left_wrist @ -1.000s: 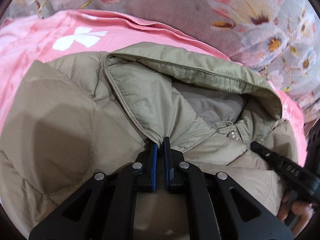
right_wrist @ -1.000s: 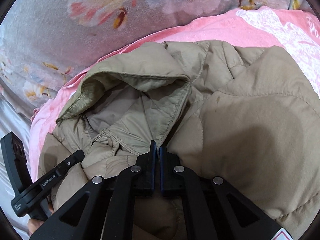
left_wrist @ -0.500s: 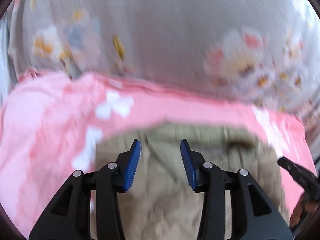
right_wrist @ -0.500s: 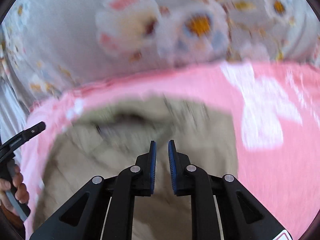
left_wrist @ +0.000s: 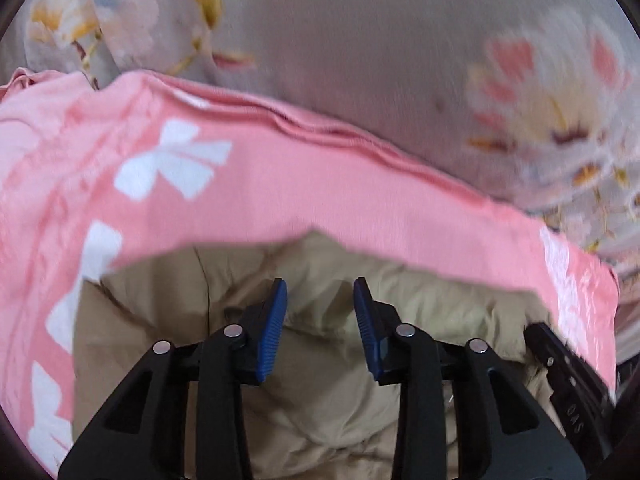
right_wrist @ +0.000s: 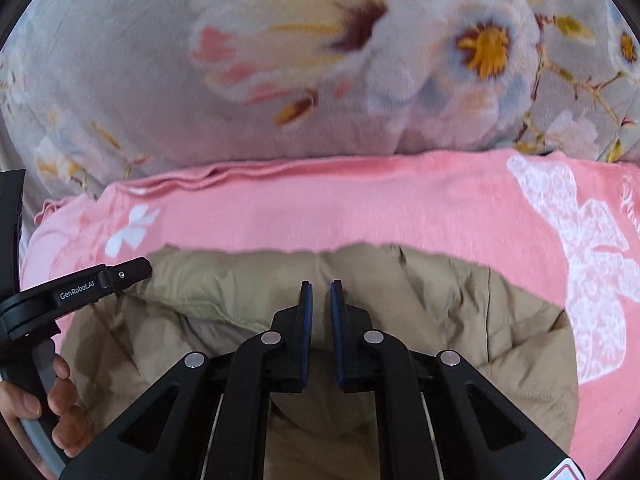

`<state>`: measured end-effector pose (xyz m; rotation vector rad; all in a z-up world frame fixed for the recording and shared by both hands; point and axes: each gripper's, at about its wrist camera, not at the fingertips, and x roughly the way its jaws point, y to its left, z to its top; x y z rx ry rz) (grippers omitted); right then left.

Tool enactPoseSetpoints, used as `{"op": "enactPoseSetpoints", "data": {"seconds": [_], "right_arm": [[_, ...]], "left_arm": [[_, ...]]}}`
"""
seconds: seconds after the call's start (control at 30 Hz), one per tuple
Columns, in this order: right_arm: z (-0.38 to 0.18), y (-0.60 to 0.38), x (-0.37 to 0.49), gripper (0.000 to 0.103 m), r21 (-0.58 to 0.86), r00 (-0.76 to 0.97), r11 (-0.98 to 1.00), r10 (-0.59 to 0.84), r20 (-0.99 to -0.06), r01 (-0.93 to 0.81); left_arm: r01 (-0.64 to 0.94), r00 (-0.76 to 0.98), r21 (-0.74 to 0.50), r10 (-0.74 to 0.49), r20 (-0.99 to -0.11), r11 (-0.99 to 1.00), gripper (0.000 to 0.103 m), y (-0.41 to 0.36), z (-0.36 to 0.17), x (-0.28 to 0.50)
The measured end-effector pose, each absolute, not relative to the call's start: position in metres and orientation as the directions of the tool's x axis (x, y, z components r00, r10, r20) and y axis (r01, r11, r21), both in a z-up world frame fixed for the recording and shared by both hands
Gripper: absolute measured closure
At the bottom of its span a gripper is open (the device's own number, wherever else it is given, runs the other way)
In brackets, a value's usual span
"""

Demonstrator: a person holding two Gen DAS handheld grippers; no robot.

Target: Fold large clothes

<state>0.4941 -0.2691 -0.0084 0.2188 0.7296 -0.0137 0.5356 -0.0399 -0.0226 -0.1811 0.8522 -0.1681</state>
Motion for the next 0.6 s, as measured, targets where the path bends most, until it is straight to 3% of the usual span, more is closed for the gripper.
{"op": "enactPoseSetpoints", "data": {"seconds": [0.13, 0.6], "right_arm": [[-0.027, -0.272, 0.487, 0.1, 0.156, 0.72, 0.984, 0.042, -0.693, 0.092], [-0.063, -0.271, 0.494, 0.103, 0.166, 0.694, 0.978, 0.032, -0.72, 0.127]], "left_arm": [[0.101, 0.641, -0.153, -0.182, -0.746, 0.983, 0.072, -0.044, -0.04, 0.526], [0.102, 0.698, 0.04, -0.043, -0.714, 0.994, 0.072, -0.069, -0.067, 0.514]]}}
